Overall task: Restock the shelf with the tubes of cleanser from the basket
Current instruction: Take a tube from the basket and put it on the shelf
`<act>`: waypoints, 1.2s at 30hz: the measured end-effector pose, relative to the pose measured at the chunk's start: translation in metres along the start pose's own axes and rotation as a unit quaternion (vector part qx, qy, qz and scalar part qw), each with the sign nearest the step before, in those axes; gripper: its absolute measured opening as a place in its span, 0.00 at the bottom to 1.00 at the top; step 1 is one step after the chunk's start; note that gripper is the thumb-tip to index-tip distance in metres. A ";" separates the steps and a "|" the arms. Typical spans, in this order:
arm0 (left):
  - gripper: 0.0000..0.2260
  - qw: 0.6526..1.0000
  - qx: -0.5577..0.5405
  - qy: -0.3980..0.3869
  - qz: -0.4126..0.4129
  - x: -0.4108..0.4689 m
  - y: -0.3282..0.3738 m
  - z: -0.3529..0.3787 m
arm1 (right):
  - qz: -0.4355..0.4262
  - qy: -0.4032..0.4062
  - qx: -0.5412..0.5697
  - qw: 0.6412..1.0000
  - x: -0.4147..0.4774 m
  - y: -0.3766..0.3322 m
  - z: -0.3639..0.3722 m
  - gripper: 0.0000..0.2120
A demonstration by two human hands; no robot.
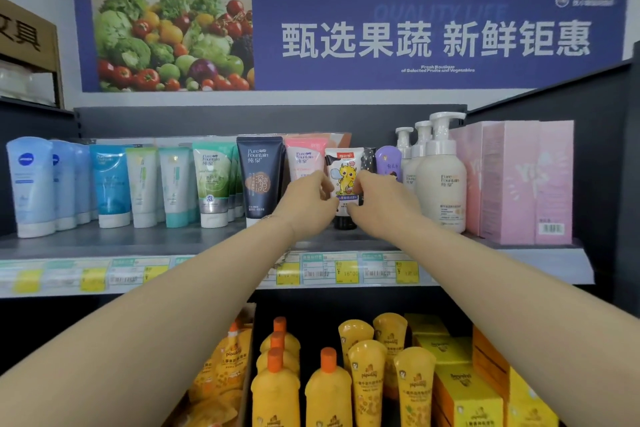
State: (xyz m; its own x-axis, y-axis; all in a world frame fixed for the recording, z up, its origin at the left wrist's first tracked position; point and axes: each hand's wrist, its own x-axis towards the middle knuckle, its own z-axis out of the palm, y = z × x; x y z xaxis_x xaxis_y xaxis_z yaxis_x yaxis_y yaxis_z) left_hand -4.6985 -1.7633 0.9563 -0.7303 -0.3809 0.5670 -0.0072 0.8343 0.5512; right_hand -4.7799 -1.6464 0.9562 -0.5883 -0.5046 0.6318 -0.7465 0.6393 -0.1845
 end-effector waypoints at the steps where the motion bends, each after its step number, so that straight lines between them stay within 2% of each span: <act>1: 0.07 1.000 0.013 0.009 0.011 -0.005 0.000 -0.003 | -0.014 0.009 -0.011 1.000 -0.004 -0.002 -0.002 0.10; 7: 0.07 0.987 0.127 0.058 0.075 -0.036 0.004 -0.019 | -0.087 0.062 -0.026 0.994 -0.034 -0.014 -0.016 0.11; 13: 0.09 0.956 0.249 0.084 0.126 -0.074 0.002 -0.023 | -0.165 0.082 -0.015 0.983 -0.061 -0.029 -0.019 0.12; 19: 0.12 0.938 0.296 0.101 0.152 -0.114 -0.016 -0.030 | -0.229 0.089 0.007 0.969 -0.084 -0.041 -0.012 0.13; 23: 0.11 0.933 0.321 0.082 0.143 -0.135 -0.035 -0.032 | -0.244 0.078 0.025 0.966 -0.101 -0.050 0.000 0.15; 29: 0.11 0.930 0.334 0.059 0.145 -0.158 -0.067 -0.043 | -0.264 0.048 0.039 0.963 -0.120 -0.071 0.029 0.10; 36: 0.10 0.929 0.345 -0.005 0.134 -0.188 -0.113 -0.056 | -0.242 0.010 0.045 0.969 -0.152 -0.103 0.076 0.10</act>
State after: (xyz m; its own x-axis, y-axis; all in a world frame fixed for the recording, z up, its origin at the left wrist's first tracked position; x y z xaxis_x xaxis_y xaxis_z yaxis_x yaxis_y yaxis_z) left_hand -4.5221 -1.8080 0.8213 -0.7747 -0.1219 0.6204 -0.2583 0.9566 -0.1346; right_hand -4.6367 -1.6794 0.8219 -0.1567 -0.7205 0.6755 -0.9580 0.2773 0.0735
